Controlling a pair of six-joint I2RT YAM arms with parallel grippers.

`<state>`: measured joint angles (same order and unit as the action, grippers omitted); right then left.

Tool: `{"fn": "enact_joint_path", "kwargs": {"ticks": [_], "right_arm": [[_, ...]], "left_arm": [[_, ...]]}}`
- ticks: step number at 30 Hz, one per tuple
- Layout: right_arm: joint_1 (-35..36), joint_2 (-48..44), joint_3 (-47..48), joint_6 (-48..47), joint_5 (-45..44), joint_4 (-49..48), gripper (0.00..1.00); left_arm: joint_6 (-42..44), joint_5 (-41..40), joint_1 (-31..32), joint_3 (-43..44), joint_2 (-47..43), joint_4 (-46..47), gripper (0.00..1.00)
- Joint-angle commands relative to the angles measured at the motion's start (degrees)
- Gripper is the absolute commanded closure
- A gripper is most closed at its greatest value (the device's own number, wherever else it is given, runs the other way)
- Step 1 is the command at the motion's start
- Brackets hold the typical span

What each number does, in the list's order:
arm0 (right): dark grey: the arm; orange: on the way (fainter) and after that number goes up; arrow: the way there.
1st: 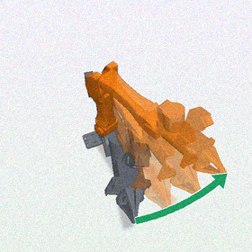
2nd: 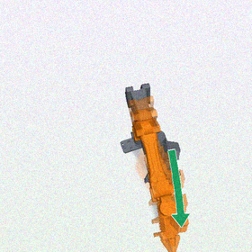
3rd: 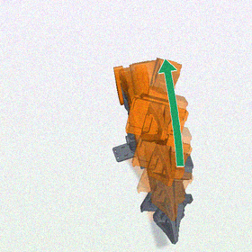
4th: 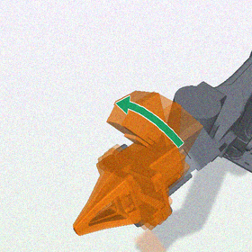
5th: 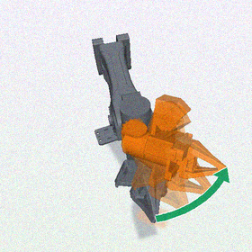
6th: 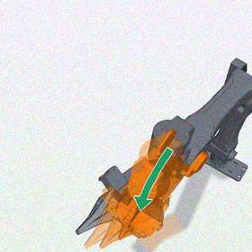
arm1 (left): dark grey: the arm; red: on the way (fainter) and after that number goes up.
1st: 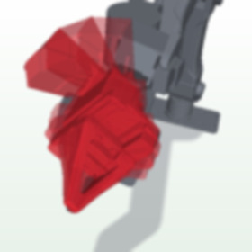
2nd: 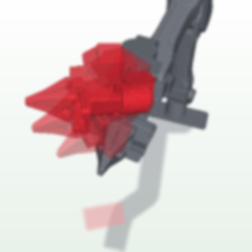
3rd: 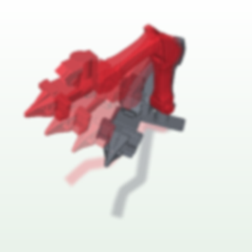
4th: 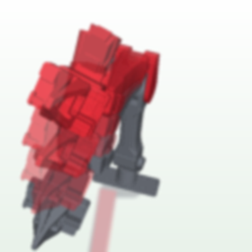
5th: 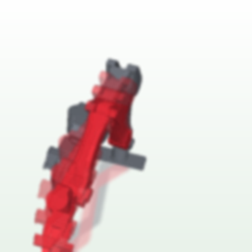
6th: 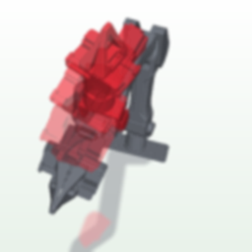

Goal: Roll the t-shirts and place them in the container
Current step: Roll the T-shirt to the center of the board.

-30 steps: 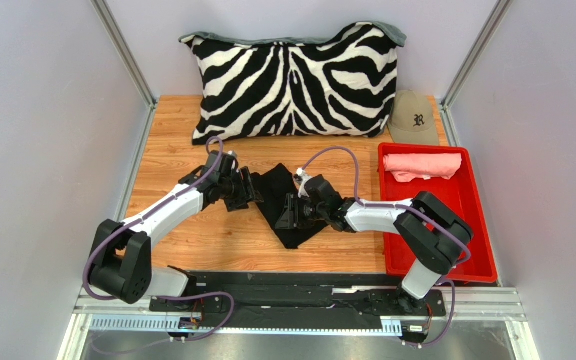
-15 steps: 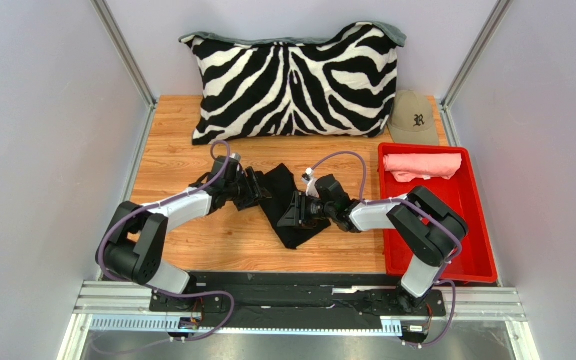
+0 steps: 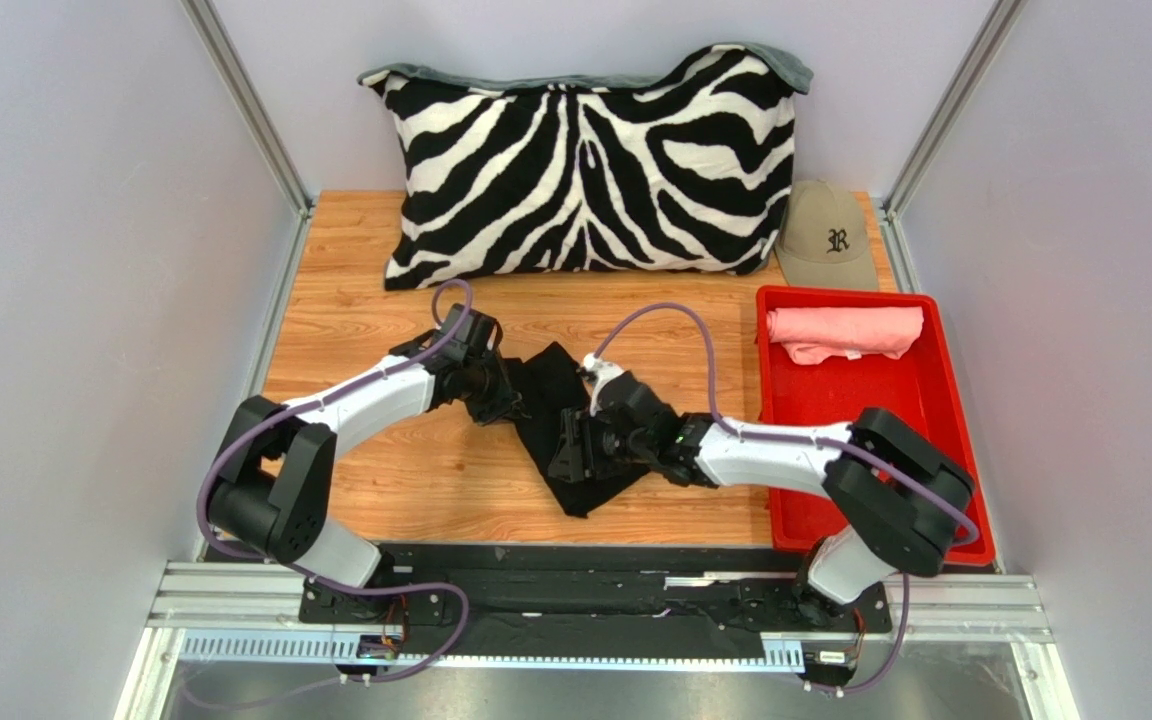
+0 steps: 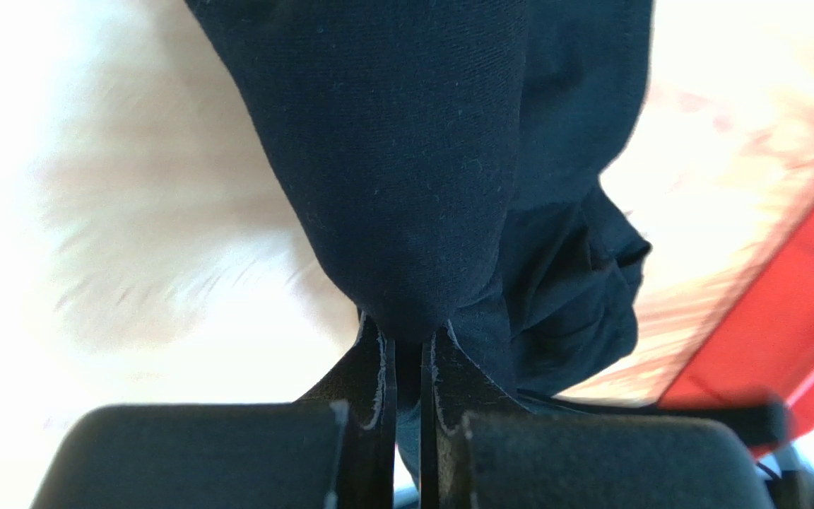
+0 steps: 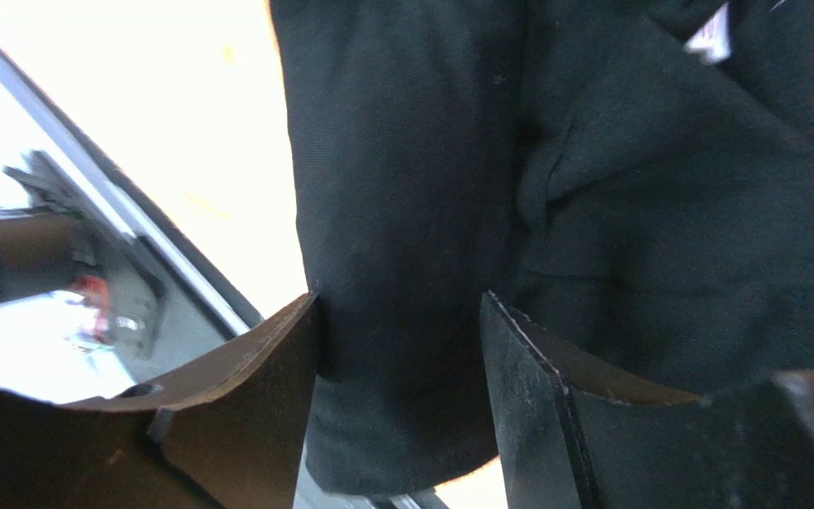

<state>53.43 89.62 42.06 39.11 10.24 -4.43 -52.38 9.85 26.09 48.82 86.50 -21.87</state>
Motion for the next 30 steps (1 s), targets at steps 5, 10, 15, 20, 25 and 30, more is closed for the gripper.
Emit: {"fn": "enact_joint_path", "kwargs": {"ticks": [5, 10, 15, 20, 25, 30], "right_arm": [[17.8, -2.1, 13.4, -12.0, -35.3, 22.6, 0.32], [25.2, 6.1, 23.0, -14.2, -45.6, 28.7, 0.32], [29.0, 13.4, 30.1, -15.6, -51.9, 32.4, 0.31], [30.3, 20.4, 35.9, -13.6, -58.3, 39.9, 0.32], [30.6, 21.4, 35.9, -12.9, -58.2, 39.5, 0.39], [27.5, 16.0, 28.9, -10.2, -49.3, 33.1, 0.62]], "left_arm": [[2.3, -3.5, -0.1, 2.7, -4.1, -17.0, 1.0], [2.0, -3.3, 0.1, 2.8, -4.1, -18.8, 1.0], [1.8, -3.4, 0.3, 2.9, -4.0, -19.1, 1.0], [1.8, -3.7, 0.3, 3.5, -4.0, -19.5, 1.0], [1.6, -3.5, 0.3, 4.0, -3.1, -19.6, 1.0], [2.6, -2.3, 0.2, 4.7, -3.4, -18.2, 0.98]]}}
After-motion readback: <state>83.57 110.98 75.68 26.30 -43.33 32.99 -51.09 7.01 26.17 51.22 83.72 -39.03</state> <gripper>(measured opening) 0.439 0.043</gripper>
